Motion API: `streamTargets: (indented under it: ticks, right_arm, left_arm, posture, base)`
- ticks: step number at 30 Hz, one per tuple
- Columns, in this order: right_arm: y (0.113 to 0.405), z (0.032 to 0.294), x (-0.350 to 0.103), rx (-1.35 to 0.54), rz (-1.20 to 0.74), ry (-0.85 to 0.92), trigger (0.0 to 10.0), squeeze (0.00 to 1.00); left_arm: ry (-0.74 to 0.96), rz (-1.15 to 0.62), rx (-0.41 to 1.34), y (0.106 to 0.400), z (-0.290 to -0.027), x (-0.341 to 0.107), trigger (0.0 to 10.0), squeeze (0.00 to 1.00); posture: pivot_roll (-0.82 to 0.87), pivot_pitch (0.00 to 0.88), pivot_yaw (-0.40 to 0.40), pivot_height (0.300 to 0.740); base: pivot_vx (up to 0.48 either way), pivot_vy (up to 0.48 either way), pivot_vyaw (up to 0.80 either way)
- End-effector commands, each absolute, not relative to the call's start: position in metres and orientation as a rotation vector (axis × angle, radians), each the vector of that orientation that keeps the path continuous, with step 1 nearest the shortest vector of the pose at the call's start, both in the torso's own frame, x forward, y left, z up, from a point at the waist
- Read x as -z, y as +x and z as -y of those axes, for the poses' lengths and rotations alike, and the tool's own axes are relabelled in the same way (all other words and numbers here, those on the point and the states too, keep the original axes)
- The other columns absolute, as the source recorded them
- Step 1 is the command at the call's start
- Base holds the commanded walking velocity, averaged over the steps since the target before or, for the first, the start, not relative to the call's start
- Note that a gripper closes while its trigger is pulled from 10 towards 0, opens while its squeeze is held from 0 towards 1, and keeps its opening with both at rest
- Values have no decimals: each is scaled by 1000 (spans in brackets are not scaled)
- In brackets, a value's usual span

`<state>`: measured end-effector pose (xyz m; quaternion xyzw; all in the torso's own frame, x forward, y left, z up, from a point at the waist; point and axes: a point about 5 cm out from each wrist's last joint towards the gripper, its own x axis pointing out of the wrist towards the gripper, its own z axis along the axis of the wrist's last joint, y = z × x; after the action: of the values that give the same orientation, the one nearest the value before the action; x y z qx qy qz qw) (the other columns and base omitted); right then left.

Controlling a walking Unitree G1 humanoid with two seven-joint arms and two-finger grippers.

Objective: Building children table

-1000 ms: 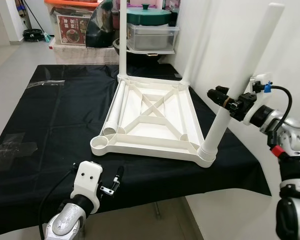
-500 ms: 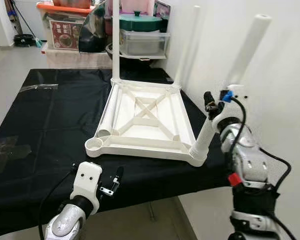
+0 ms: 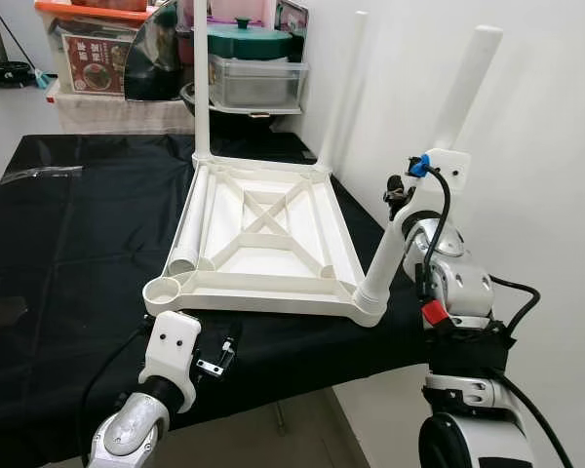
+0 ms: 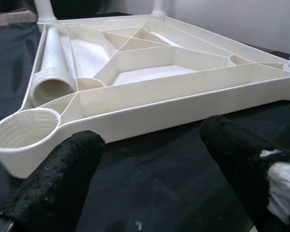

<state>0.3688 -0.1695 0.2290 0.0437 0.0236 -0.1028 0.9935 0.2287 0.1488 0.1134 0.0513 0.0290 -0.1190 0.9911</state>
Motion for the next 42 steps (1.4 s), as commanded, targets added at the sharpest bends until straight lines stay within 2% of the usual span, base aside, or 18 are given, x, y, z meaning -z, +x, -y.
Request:
streamTargets:
  ticks: [1, 12, 13, 14, 15, 28, 40, 41, 42]
  right_arm:
    - [365, 175, -185, 252, -253, 76, 0, 0]
    - [365, 169, -183, 256, -270, 80, 157, 0]
    - [366, 169, -187, 246, -253, 78, 6706, 0]
    - [366, 169, -187, 246, -253, 78, 6706, 0]
    - [367, 168, -192, 231, -235, 72, 10000, 0]
    - [368, 170, -221, 231, -119, 25, 10000, 0]
    - [367, 169, -229, 233, -82, 17, 10000, 0]
    - [366, 169, -231, 237, -70, 20, 10000, 541]
    - [366, 169, -231, 237, -70, 20, 10000, 541]
  left_arm:
    - [106, -78, 234, 226, -149, -108, 10000, 0]
    - [108, -76, 240, 228, -147, -108, 10000, 0]
    - [109, -76, 240, 228, -148, -108, 10000, 0]
    - [109, -76, 240, 228, -148, -108, 10000, 0]
    - [109, -77, 240, 228, -148, -108, 10000, 0]
    - [110, -77, 245, 228, -148, -108, 10000, 0]
    - [108, -78, 248, 228, -147, -108, 10000, 0]
    - [108, -79, 249, 228, -147, -108, 10000, 0]
    - [108, -79, 249, 228, -147, -108, 10000, 0]
  posture:
    - [18, 0, -143, 740]
    - [15, 0, -136, 740]
    - [15, 0, -135, 740]
    - [15, 0, -135, 740]
    - [14, 0, -134, 740]
    - [9, 0, -130, 740]
    - [8, 0, -132, 740]
    - [7, 0, -130, 740]
    - [7, 0, -130, 740]
  base:
    - [0, 0, 0]
    - [0, 0, 0]
    - [0, 0, 0]
    - [0, 0, 0]
    - [0, 0, 0]
    - [0, 0, 0]
    - [0, 0, 0]
    - [0, 0, 0]
    - [0, 0, 0]
